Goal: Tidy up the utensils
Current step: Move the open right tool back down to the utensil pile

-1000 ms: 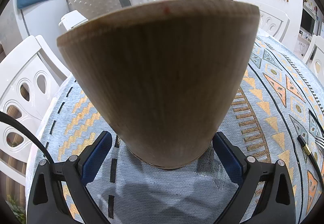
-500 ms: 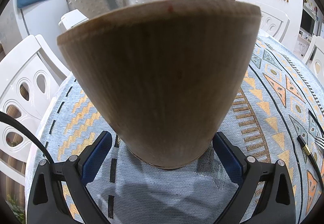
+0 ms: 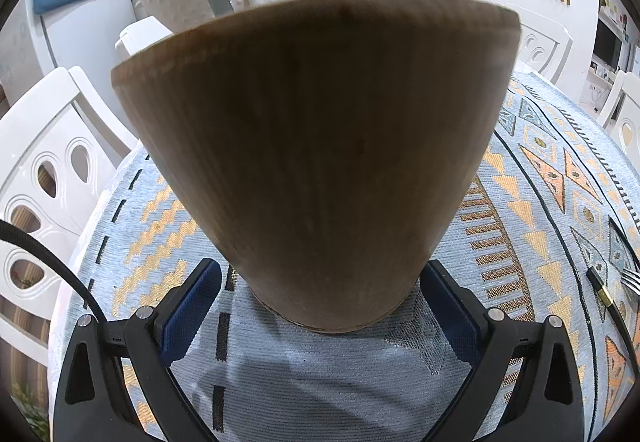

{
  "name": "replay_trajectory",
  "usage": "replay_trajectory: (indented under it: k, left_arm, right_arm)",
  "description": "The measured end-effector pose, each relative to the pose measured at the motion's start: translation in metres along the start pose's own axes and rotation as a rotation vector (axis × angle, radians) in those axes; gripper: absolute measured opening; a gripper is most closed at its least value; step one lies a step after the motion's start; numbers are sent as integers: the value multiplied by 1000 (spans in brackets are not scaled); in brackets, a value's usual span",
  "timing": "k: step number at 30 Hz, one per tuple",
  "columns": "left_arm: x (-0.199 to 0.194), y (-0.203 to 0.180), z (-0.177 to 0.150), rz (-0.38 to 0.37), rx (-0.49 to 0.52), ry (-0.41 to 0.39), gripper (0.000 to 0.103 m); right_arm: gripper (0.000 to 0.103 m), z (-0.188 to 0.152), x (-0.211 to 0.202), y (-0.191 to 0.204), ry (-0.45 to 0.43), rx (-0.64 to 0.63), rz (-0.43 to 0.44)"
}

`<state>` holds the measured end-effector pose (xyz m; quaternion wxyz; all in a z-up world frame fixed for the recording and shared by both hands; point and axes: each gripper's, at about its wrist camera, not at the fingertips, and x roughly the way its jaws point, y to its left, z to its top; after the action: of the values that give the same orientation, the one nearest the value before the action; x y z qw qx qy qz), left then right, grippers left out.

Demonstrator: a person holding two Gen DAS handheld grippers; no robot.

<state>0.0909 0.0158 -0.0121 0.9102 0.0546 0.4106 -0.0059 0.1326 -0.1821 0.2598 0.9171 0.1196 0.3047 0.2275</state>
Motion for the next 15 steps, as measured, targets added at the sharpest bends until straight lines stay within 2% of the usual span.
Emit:
replay_trajectory:
  k: [8, 12, 15]
  left_arm:
    - [0, 0, 0, -1, -1, 0, 101]
    - [1, 1, 0, -1, -1, 1, 101]
    - [1, 1, 0, -1, -1, 1, 101]
  right_arm:
    - [36, -19, -23, -43, 31, 87, -89]
    - [37, -43, -27, -68, 96, 136, -138]
    - [39, -71, -22, -86, 186, 182, -170]
